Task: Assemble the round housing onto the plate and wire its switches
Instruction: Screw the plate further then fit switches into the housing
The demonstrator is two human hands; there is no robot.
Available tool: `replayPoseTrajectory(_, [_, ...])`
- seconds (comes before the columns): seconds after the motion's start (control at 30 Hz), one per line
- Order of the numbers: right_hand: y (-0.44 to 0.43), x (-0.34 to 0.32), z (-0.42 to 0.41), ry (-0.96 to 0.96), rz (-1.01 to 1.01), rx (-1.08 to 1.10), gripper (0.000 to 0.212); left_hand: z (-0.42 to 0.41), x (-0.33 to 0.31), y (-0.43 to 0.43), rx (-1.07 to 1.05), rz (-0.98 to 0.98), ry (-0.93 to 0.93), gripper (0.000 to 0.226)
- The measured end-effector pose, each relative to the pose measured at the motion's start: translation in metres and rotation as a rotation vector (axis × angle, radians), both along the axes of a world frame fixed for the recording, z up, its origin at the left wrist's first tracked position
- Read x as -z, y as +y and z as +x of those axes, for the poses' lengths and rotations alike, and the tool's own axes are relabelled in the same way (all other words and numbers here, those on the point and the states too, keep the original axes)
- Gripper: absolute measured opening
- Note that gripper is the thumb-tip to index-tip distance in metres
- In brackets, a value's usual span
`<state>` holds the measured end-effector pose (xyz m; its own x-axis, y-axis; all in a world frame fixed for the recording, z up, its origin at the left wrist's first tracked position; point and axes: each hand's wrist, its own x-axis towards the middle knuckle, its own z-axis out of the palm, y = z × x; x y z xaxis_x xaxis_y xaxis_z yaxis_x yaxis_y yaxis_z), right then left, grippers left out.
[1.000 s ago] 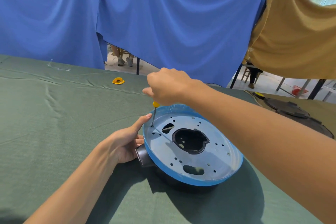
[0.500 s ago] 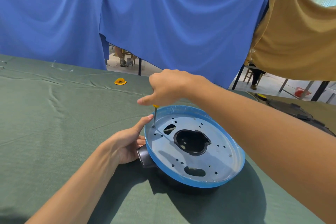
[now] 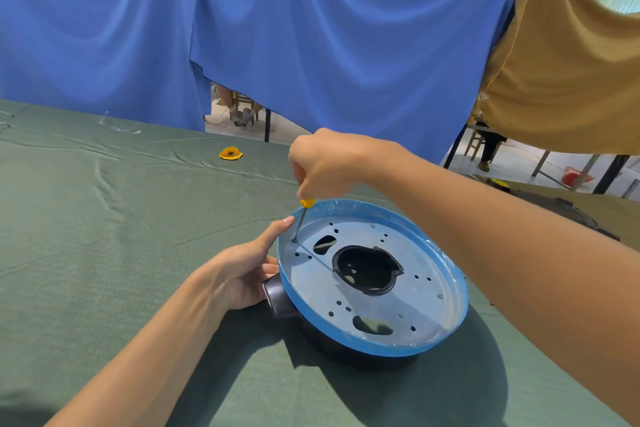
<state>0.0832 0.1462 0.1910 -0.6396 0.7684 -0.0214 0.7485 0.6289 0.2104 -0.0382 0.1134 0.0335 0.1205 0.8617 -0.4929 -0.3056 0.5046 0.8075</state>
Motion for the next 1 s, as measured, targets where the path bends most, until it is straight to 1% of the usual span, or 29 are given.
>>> replayPoseTrajectory(0.07, [-0.001,0.005,0.002,0.06,0.062,-0.005,0.03,0.0,0.0,0.001,0.003,0.004,0.001,0.093])
replayPoseTrajectory(0.1, [-0.001,0.007,0.004,0.083,0.066,0.02,0.033,0.0,0.0,0.001,0.005,0.005,0.004,0.087])
replayPoseTrajectory(0.17, [-0.001,0.011,0.006,0.091,0.062,0.081,0.032,-0.001,0.0,0.001,0.01,0.002,0.011,0.082])
replayPoseTrajectory(0.27, [-0.001,0.01,0.009,0.037,0.006,0.11,0.035,-0.002,0.001,0.002,0.014,-0.002,0.007,0.084])
replayPoseTrajectory(0.33, [-0.004,0.004,0.009,0.003,-0.05,0.072,0.027,-0.001,0.001,0.002,0.014,-0.003,0.0,0.084])
replayPoseTrajectory(0.4, [-0.005,0.001,0.007,0.019,-0.056,0.037,0.024,-0.001,0.002,0.003,0.013,-0.002,-0.002,0.081])
replayPoseTrajectory(0.43, [-0.006,0.001,0.006,0.051,-0.035,0.009,0.021,-0.002,0.002,0.003,0.014,-0.002,-0.002,0.079])
replayPoseTrajectory(0.47, [-0.004,0.003,0.006,0.077,-0.002,-0.011,0.012,-0.002,0.002,0.004,0.016,-0.003,-0.003,0.077])
replayPoseTrajectory(0.5, [-0.005,0.005,0.005,0.106,0.039,-0.023,0.008,-0.001,0.002,0.004,0.016,-0.004,-0.003,0.075])
replayPoseTrajectory(0.57, [-0.004,0.011,0.004,0.177,0.092,-0.002,0.034,-0.002,0.002,0.003,0.015,-0.006,0.002,0.072])
replayPoseTrajectory(0.6, [-0.002,0.015,0.005,0.197,0.11,0.02,0.04,-0.001,0.002,0.003,0.014,-0.005,0.004,0.071])
replayPoseTrajectory(0.7, [0.0,0.022,0.007,0.191,0.157,0.099,0.041,-0.002,0.002,0.003,0.013,-0.007,0.001,0.069])
replayPoseTrajectory(0.77, [0.001,0.017,0.009,0.148,0.099,0.118,0.043,-0.001,0.003,0.003,0.011,-0.011,-0.004,0.072])
replayPoseTrajectory(0.8, [0.001,0.014,0.009,0.12,0.04,0.111,0.04,-0.001,0.003,0.004,0.009,-0.013,-0.01,0.074])
replayPoseTrajectory(0.87, [0.001,0.008,0.009,0.073,-0.06,0.072,0.019,-0.001,0.004,0.005,0.006,-0.02,-0.029,0.077])
replayPoseTrajectory(0.9, [0.002,0.007,0.009,0.062,-0.057,0.038,0.014,0.0,0.005,0.005,0.007,-0.02,-0.035,0.077])
replayPoseTrajectory(0.97, [0.002,0.009,0.008,0.068,0.029,-0.031,0.006,0.0,0.005,0.005,0.009,-0.016,-0.031,0.079])
replayPoseTrajectory(1.0, [0.002,0.012,0.007,0.093,0.083,-0.05,0.019,-0.001,0.005,0.005,0.009,-0.015,-0.026,0.08])
